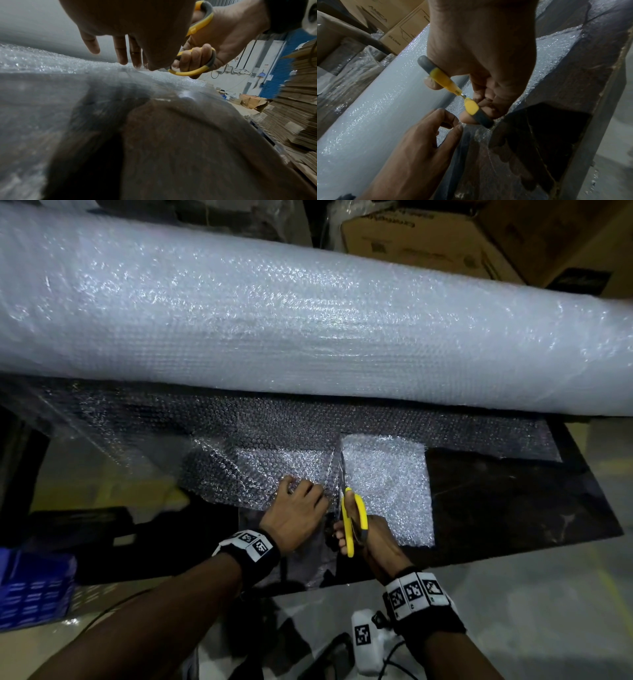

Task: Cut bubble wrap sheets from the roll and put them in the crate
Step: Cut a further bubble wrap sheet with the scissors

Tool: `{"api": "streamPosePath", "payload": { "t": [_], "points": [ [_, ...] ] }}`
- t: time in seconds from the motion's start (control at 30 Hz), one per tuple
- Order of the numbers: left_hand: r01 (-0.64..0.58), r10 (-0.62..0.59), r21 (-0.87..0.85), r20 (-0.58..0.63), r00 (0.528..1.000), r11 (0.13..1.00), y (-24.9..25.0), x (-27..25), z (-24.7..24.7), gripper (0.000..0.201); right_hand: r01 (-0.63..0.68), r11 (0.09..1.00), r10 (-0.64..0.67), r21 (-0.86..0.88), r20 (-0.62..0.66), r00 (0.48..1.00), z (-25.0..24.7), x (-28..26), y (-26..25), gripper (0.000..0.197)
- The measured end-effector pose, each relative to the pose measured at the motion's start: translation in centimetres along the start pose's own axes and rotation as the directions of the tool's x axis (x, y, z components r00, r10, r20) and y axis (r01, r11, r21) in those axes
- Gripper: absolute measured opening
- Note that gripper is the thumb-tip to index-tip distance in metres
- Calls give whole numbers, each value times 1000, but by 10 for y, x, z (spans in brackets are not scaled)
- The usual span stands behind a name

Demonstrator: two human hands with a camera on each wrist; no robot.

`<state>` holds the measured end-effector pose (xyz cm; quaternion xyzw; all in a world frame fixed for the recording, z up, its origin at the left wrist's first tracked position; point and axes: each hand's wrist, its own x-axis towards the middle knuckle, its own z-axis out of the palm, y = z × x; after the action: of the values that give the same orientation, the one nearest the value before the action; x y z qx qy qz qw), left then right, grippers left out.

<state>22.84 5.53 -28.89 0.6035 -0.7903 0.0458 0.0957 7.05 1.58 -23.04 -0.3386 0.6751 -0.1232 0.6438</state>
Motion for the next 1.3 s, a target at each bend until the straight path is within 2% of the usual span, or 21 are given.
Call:
{"api": "streamPosePath", "payload": {
  "t": [0.27, 0.33, 0.4, 0.53, 0.67, 0.77, 1.0, 1.13, 1.3],
  "points": [
    [-15, 15, 11, 35, 999, 1000, 2, -1, -7, 17, 103, 994, -104, -25, -47, 993, -7, 5, 9, 53],
    [-18, 18, -17, 36, 999, 1000, 2, -2, -9, 33, 116, 993, -117, -20, -44, 992, -8, 6, 10, 52],
    [-17, 17, -19, 37, 999, 1000, 2, -1, -11, 38, 115, 993, -116, -20, -33, 993, -9, 5, 10, 55],
    [-9, 8, 11, 85, 996, 1000, 2, -1, -8, 20, 35, 999, -35, -36, -9, 999, -6, 2, 3, 73],
    [-17, 16, 9, 67, 998, 1000, 2, 0, -6, 22, 40, 998, -41, -42, -13, 999, -3, 7, 0, 88],
    [-13, 12, 12, 51, 999, 1000, 3, 1, -6, 18, 67, 996, -67, -51, 4, 998, -1, 8, -3, 86],
    [-11, 12, -19, 48, 999, 1000, 3, 2, -4, 26, 82, 993, -82, -88, 4, 997, 0, 11, -11, 77],
    [-11, 12, -13, 46, 999, 1000, 3, 1, -1, 13, 138, 982, -144, -131, -36, 989, 0, 17, -6, 72],
    [-15, 16, -22, 42, 999, 1000, 4, 1, -5, 25, 150, 982, -156, -113, -45, 987, -2, 21, -1, 70]
  ]
}}
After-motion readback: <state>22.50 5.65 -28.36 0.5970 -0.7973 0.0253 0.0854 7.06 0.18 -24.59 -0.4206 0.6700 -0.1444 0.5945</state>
